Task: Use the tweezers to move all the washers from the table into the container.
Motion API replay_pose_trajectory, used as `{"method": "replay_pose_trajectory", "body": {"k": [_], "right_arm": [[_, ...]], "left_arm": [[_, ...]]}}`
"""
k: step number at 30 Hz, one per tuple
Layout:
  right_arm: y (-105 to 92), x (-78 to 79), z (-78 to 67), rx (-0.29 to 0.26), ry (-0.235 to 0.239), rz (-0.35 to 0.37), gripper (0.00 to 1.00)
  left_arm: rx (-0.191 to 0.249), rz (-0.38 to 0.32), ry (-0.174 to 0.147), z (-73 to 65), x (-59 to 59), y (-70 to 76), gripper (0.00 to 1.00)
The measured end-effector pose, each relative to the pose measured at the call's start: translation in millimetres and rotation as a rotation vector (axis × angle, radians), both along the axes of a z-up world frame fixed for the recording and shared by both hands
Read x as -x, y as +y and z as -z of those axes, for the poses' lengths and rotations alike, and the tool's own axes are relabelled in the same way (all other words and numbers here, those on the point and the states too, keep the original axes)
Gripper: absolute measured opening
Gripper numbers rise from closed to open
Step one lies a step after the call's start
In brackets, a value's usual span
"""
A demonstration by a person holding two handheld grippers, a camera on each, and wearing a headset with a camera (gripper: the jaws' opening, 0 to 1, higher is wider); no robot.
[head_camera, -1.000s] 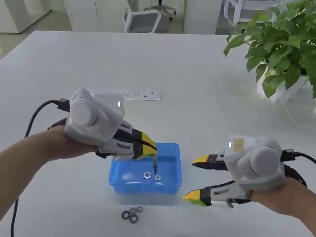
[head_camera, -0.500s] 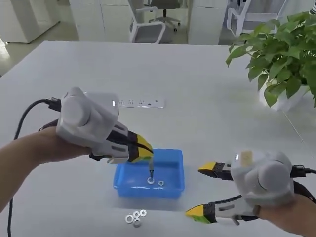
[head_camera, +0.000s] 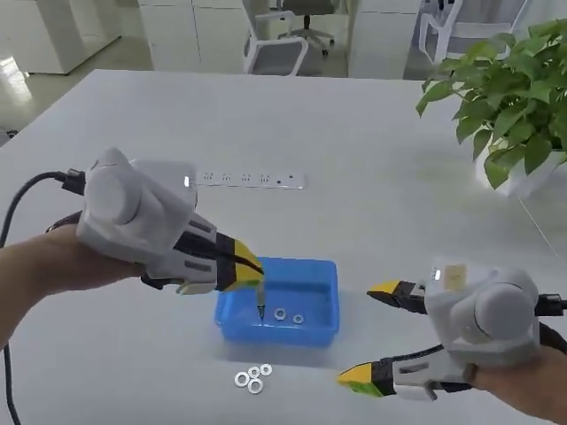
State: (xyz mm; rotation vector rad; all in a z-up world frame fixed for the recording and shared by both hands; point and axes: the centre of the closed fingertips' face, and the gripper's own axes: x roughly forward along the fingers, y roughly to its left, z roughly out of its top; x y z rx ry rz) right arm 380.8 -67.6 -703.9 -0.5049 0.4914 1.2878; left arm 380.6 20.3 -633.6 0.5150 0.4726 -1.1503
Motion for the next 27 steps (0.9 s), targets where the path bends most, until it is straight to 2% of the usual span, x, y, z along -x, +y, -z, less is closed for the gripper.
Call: {"method": "replay_pose_trajectory", "body": {"k": [9, 16, 24, 27], "right_arm": [[1.4, 6.1, 3.6, -0.003, 0.001, -0.002, 0.75], [4.7, 9.6, 6.3, -0.014, -0.008, -0.010, 0.79], [8.6, 16.8, 9.4, -0.026, -0.010, -0.036, 0.77], [10.1, 20.4, 12.0, -0.026, -0.003, -0.046, 0.76]], "left_arm": [[0.014, 0.006, 0.019, 11.0, 17.2, 0.4, 0.05], [0.025, 0.009, 0.023, 16.9, 25.0, 0.2, 0.05], [0.034, 0.023, 0.037, 29.7, 36.3, -1.7, 0.05], [0.022, 0.029, 0.046, 36.4, 39.9, -1.7, 0.05]]}}
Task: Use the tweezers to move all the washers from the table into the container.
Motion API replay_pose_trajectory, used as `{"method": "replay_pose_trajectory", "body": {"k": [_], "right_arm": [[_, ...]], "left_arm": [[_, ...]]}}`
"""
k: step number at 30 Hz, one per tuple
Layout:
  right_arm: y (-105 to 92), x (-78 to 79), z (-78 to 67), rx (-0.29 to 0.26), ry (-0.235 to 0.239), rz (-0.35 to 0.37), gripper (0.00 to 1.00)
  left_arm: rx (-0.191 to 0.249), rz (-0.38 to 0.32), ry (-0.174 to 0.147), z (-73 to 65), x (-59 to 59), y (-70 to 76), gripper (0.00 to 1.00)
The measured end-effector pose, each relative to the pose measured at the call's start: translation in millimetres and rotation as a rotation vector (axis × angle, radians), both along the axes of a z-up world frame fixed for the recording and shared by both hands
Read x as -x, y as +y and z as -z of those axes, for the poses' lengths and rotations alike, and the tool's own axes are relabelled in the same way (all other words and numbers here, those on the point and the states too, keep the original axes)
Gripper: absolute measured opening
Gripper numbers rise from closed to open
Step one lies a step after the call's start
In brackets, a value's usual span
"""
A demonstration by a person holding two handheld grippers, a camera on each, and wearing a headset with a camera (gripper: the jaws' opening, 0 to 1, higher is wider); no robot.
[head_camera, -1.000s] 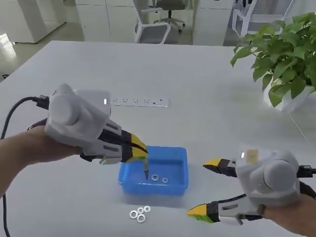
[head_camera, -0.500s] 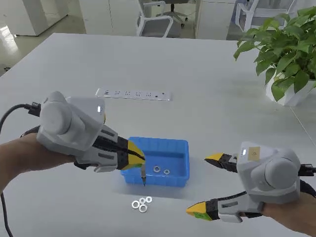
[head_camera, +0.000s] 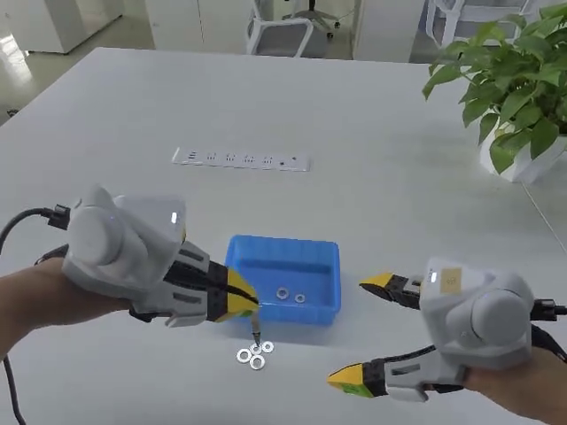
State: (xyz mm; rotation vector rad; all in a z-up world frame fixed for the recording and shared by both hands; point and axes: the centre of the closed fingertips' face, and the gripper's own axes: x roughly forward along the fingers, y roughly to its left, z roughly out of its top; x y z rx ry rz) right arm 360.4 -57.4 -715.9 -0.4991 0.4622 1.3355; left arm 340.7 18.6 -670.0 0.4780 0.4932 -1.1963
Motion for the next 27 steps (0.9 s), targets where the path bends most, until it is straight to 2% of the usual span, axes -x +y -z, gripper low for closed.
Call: {"method": "replay_pose_trajectory", "body": {"k": [17, 24, 27], "right_arm": [[4.3, 9.8, 7.6, 0.014, 0.023, -0.022, 0.75], [2.9, 12.2, 9.7, 0.019, 0.028, -0.021, 0.75], [2.4, 12.2, 10.2, 0.018, 0.029, -0.019, 0.75]], "left_arm": [[-0.002, 0.011, 0.038, 20.3, 12.3, -3.5, 0.05], [0.000, 0.019, 0.040, 26.5, 13.4, -4.4, 0.05], [0.006, 0.020, 0.028, 25.4, 11.3, -5.4, 0.05]]}}
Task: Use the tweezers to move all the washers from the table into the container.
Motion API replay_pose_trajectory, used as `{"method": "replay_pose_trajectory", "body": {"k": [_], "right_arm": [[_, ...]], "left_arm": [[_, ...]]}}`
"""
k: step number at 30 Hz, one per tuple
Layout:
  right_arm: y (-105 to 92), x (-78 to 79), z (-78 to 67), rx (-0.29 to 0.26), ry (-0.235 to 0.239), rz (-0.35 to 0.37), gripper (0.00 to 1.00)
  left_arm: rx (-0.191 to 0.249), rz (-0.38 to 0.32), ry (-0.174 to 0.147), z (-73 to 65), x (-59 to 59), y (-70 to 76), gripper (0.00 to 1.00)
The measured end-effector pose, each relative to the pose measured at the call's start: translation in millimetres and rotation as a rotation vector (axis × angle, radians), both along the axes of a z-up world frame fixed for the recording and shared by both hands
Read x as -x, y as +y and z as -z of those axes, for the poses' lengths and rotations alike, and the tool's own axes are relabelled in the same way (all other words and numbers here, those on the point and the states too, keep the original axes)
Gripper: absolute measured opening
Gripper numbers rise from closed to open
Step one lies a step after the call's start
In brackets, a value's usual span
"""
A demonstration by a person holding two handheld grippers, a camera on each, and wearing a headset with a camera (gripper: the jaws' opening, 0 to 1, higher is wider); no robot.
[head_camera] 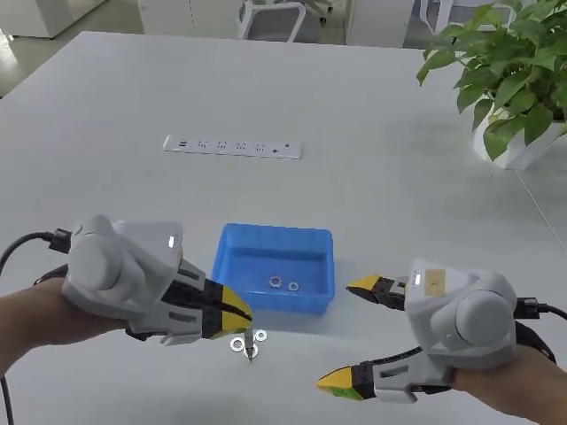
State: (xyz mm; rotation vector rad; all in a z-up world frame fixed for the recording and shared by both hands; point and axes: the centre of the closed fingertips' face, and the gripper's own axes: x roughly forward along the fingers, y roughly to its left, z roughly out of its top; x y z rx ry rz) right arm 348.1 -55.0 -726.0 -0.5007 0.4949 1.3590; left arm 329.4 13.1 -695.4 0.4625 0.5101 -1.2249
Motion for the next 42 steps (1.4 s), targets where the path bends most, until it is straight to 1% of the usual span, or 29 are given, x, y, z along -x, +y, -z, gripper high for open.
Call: {"method": "replay_pose_trajectory", "body": {"k": [5, 7, 9, 11, 12, 15, 17, 19, 24, 27, 28, 32, 37, 40, 42], "right_arm": [[0.1, 2.9, 2.7, 0.006, 0.006, -0.004, 0.74], [2.6, 5.5, 2.8, -0.001, 0.011, -0.014, 0.72], [6.8, 8.2, 5.3, 0.003, 0.015, -0.029, 0.70], [13.1, 11.7, 5.1, -0.003, 0.012, -0.058, 0.67], [17.8, 13.5, 4.7, -0.007, 0.002, -0.081, 0.65], [31.4, 17.1, 5.4, -0.022, -0.006, -0.129, 0.57], [40.8, 19.1, 7.6, -0.018, -0.011, -0.161, 0.52], [50.3, 23.9, 9.2, -0.023, -0.002, -0.202, 0.49], [68.8, 26.4, 13.6, -0.022, 0.000, -0.260, 0.44], [75.9, 27.8, 18.3, -0.008, -0.002, -0.293, 0.40], [77.9, 28.9, 21.4, 0.001, 0.004, -0.309, 0.39], [82.4, 32.2, 31.7, 0.030, 0.001, -0.361, 0.33], [88.0, 30.3, 42.6, 0.055, -0.018, -0.383, 0.29], [91.5, 28.3, 45.6, 0.058, -0.019, -0.385, 0.26], [93.6, 27.0, 47.9, 0.064, -0.028, -0.390, 0.24]], "left_arm": [[0.007, 0.009, 0.006, -0.1, 0.6, -2.0, 0.05], [0.011, 0.009, 0.008, 0.1, 0.7, -2.3, 0.05], [0.013, 0.006, 0.007, 0.5, 0.2, -1.6, 0.05], [0.010, 0.004, 0.007, 0.7, -0.2, 0.2, 0.05], [0.007, 0.005, 0.007, 0.8, 0.0, 0.8, 0.05], [0.002, 0.018, 0.018, 1.0, 2.4, 1.9, 0.05], [-0.003, 0.024, 0.019, 1.0, 3.0, 2.6, 0.05], [-0.009, 0.029, 0.020, 1.1, 3.1, 3.3, 0.05], [-0.016, 0.038, 0.024, 1.7, 2.8, 4.1, 0.05], [-0.022, 0.044, 0.025, 1.9, 3.1, 3.6, 0.05], [-0.022, 0.044, 0.026, 1.9, 3.1, 3.6, 0.05], [-0.028, 0.049, 0.027, 2.3, 3.4, 3.6, 0.05], [-0.032, 0.054, 0.028, 2.1, 3.7, 2.0, 0.05], [-0.033, 0.054, 0.029, 1.9, 3.4, 1.2, 0.05], [-0.034, 0.055, 0.030, 2.2, 3.1, 1.1, 0.05]]}}
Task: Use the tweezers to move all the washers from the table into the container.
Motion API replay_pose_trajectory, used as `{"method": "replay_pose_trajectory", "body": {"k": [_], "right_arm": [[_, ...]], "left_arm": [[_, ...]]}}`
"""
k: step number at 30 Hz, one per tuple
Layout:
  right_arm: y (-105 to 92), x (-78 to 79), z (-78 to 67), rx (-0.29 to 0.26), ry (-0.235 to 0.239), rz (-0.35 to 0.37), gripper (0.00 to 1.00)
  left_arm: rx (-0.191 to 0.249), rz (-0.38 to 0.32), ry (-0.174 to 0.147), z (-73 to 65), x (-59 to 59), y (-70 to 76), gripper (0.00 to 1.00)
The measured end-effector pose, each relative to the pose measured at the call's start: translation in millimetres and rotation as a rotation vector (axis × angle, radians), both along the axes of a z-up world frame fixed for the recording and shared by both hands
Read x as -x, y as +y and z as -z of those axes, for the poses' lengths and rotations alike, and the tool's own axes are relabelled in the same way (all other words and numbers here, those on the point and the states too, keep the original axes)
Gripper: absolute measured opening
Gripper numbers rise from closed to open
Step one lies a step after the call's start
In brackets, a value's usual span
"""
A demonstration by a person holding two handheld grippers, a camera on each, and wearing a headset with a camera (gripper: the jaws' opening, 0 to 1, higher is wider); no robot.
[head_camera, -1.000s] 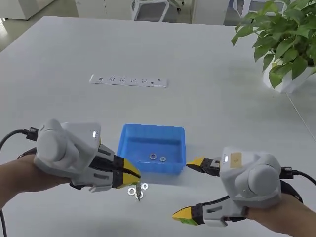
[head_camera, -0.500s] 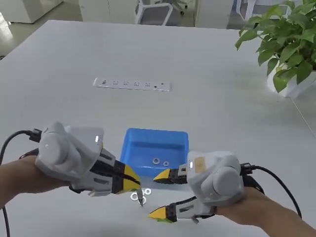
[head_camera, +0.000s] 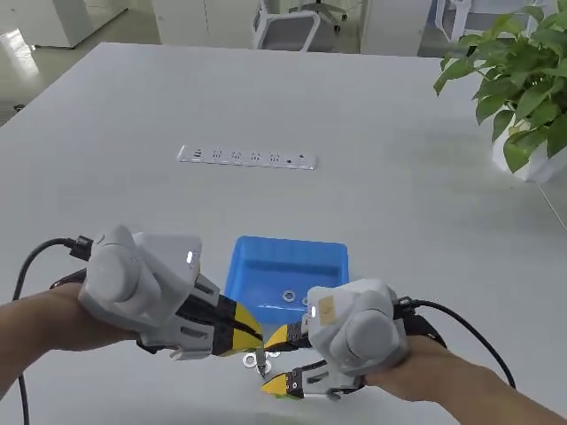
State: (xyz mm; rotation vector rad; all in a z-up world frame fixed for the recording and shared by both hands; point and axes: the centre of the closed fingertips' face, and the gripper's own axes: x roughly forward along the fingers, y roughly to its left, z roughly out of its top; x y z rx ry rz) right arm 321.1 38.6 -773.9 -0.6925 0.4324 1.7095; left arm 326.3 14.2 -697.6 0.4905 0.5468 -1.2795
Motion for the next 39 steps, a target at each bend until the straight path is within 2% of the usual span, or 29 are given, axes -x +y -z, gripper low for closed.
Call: {"method": "replay_pose_trajectory", "body": {"k": [8, 13, 26, 32, 39], "right_arm": [[4.3, 0.4, 5.6, 0.016, -0.007, -0.019, 0.16], [5.2, -3.3, 5.6, 0.022, -0.014, 0.003, 0.12], [4.6, -1.3, 6.3, 0.022, 0.011, 0.018, 0.09], [4.2, -1.3, 6.9, 0.027, 0.002, 0.018, 0.09], [3.0, 0.0, 7.1, 0.040, -0.014, 0.002, 0.09]], "left_arm": [[-0.004, 0.004, 0.001, 1.0, -0.2, 0.1, 0.05], [-0.005, 0.005, 0.001, 1.7, -0.8, 1.0, 0.05], [-0.009, 0.005, 0.011, 3.0, -0.4, -0.6, 0.05], [-0.028, 0.007, 0.015, 4.5, 0.1, -0.4, 0.06], [-0.030, 0.004, 0.024, 4.8, 2.3, 0.4, 0.06]]}}
